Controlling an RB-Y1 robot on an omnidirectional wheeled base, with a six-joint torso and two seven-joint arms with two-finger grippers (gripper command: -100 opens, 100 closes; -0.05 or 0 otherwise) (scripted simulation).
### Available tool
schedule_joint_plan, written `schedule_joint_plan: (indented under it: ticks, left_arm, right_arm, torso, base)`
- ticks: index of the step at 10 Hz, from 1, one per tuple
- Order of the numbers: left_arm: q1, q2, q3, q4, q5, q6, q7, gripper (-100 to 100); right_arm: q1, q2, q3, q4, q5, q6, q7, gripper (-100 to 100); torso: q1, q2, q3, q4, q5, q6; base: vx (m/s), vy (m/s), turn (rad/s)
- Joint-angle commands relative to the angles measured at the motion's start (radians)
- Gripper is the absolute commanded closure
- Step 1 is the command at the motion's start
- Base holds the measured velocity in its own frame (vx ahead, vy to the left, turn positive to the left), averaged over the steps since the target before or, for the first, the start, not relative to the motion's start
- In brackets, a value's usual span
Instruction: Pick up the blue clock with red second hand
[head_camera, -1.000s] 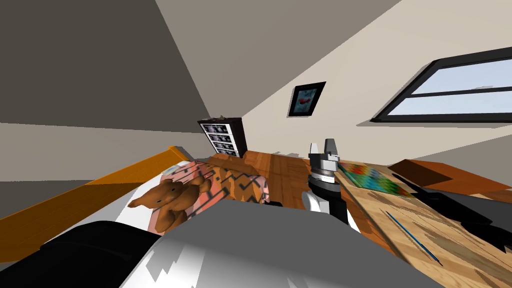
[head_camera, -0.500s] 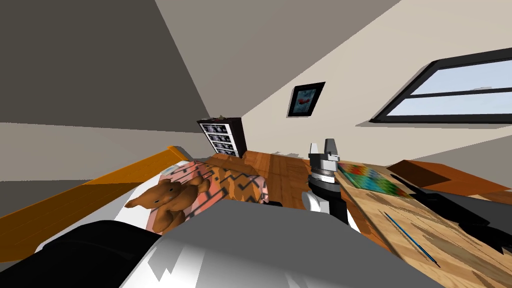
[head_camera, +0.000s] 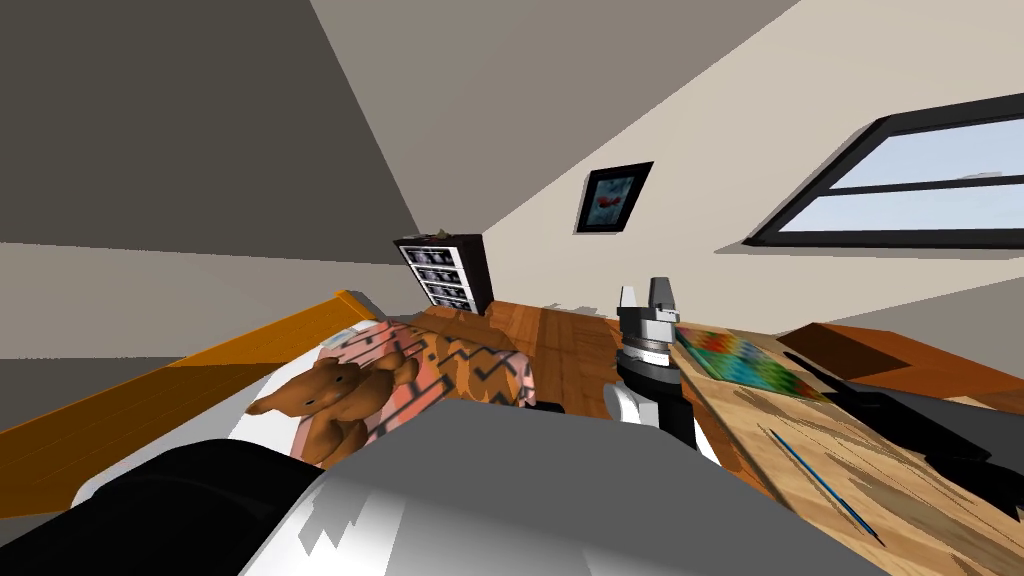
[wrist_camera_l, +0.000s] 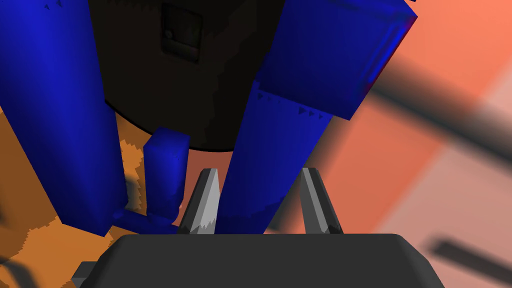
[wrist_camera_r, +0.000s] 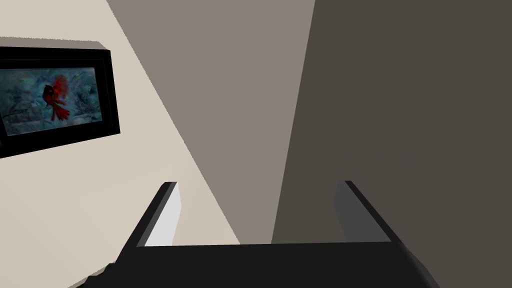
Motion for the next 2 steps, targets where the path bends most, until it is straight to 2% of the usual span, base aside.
schedule_joint_plan:
  ticks: [1,2]
  left_arm:
    - [0.000,0.000,0.000,0.000,0.000,0.000,0.000,100]
    - [0.000,0.001,-0.001,-0.002,0.001,0.001,-0.001,0]
  right_arm:
    - [0.000,0.000,0.000,0.000,0.000,0.000,0.000,0]
    - [0.000,0.000,0.000,0.000,0.000,0.000,0.000,0]
  torso:
    - [0.000,0.000,0.000,0.000,0.000,0.000]
    - [0.001,0.000,0.000,0.000,0.000,0.000]
  base:
    - [0.006,-0.013,0.004]
    - [0.000,0.000,0.000]
